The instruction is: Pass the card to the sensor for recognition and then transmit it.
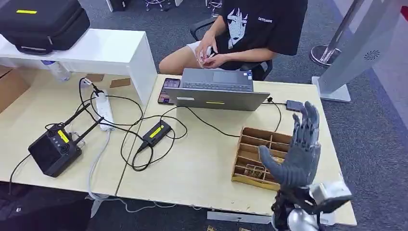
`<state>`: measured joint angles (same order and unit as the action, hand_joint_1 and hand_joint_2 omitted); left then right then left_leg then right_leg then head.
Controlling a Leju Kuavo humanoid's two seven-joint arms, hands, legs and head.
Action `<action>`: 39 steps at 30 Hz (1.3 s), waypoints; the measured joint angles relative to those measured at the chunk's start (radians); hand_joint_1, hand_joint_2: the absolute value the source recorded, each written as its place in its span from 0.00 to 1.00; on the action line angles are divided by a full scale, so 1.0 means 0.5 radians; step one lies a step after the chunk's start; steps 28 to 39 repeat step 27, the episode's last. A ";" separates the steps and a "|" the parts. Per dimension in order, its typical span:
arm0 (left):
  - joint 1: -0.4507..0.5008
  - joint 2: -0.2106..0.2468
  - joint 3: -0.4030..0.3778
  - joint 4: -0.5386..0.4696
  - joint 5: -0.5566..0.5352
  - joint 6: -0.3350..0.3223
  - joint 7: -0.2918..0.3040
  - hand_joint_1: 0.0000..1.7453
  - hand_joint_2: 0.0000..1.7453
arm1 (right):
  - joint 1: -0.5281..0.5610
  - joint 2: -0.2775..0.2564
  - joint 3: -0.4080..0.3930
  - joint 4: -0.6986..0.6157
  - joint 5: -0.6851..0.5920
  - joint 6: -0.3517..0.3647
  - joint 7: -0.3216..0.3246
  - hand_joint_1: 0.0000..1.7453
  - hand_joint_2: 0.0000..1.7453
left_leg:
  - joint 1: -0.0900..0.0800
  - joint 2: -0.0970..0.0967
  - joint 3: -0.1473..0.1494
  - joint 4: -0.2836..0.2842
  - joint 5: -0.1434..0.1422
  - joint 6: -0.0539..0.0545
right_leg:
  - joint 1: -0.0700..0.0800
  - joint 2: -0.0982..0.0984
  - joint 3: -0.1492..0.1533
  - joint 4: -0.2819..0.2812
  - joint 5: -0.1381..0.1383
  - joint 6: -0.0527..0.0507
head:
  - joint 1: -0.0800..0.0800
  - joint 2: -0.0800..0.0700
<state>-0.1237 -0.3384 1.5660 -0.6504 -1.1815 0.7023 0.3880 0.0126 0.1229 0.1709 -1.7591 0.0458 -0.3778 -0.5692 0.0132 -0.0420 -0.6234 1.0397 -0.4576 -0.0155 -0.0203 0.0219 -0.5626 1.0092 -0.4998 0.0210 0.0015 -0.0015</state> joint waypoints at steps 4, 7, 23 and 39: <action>0.001 0.000 0.000 0.000 -0.049 0.000 -0.006 0.00 0.00 | 0.138 -0.002 -0.011 -0.164 -0.127 -0.095 0.089 0.00 1.00 | 0.000 0.007 0.002 0.000 -0.001 0.000 | -0.001 0.005 -0.002 0.000 0.000 0.000 | -0.001 0.000; 0.001 0.000 0.001 0.000 -0.077 0.000 -0.027 0.00 0.00 | 0.152 -0.014 -0.138 -0.186 -0.198 -0.179 0.127 0.00 1.00 | -0.001 0.005 0.004 0.000 0.000 0.001 | -0.001 0.004 -0.002 -0.001 0.001 0.000 | 0.000 0.000; 0.005 0.000 0.005 0.000 -0.066 0.000 -0.085 0.00 0.00 | 0.333 0.152 -1.709 -0.344 -1.295 0.140 0.099 0.00 1.00 | -0.004 0.005 0.004 0.002 -0.004 0.006 | -0.004 0.003 0.002 -0.001 0.001 0.004 | -0.001 0.000; 0.005 0.000 0.005 0.000 -0.063 0.000 -0.089 0.00 0.00 | 0.290 0.170 -1.902 -0.268 -1.264 0.203 0.167 0.00 1.00 | -0.004 0.006 0.004 0.001 -0.004 0.006 | -0.004 0.004 0.001 -0.001 0.001 0.004 | -0.001 0.000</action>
